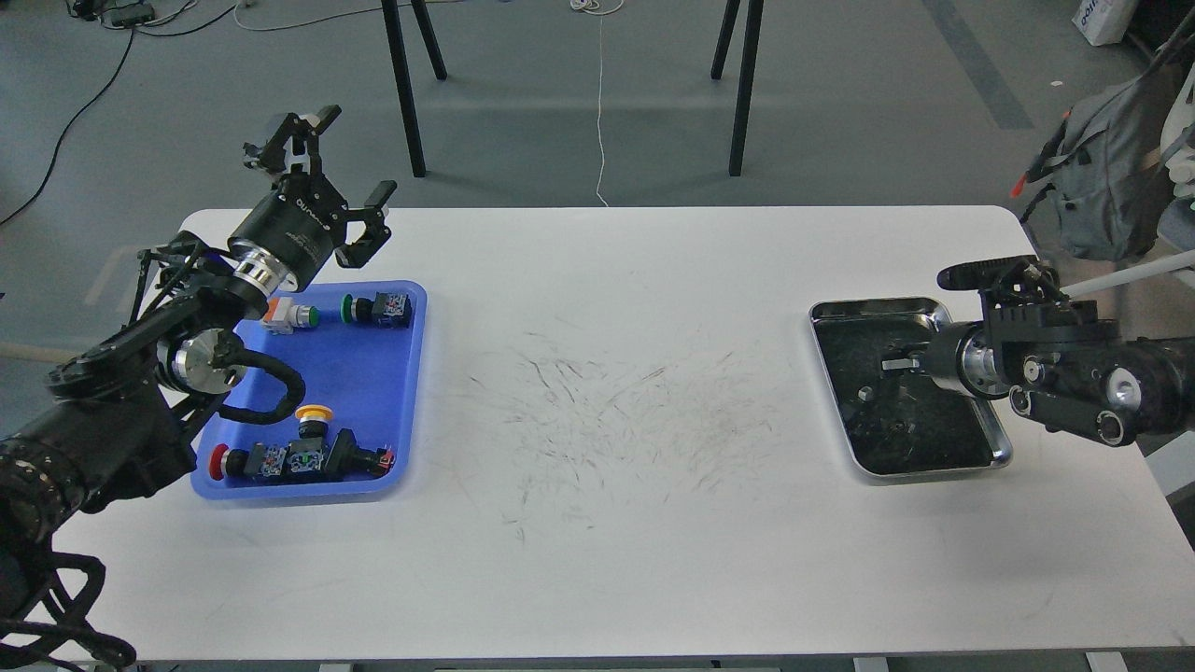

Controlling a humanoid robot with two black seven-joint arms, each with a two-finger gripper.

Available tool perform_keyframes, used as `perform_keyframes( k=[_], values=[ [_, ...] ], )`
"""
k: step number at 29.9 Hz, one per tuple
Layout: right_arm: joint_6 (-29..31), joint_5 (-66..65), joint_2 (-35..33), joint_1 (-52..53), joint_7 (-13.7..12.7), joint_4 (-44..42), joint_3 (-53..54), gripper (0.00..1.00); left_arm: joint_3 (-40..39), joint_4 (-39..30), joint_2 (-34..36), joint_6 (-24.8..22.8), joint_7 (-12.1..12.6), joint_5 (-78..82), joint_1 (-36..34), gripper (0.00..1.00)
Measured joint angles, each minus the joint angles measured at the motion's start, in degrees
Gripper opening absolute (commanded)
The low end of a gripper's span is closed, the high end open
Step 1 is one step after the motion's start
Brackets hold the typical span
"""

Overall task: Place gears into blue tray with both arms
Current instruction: 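Grasp the small black gear in the metal tray with the right gripper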

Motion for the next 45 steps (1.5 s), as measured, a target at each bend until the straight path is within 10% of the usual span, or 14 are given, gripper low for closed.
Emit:
perform_keyframes(
  k=[28,45],
  values=[
    [-0.01,0.00,2.58,-2.18,0.09,-5.39,0.50,0.48,0.05,0.00,0.11,0.00,0.00,0.00,0.13,1.00],
    [0.08,-0.28,2.82,-2.62,0.34,-5.25,0.09,0.07,0.05,0.00,0.18,0.00,0.00,0.00,0.18,1.00]
  ],
)
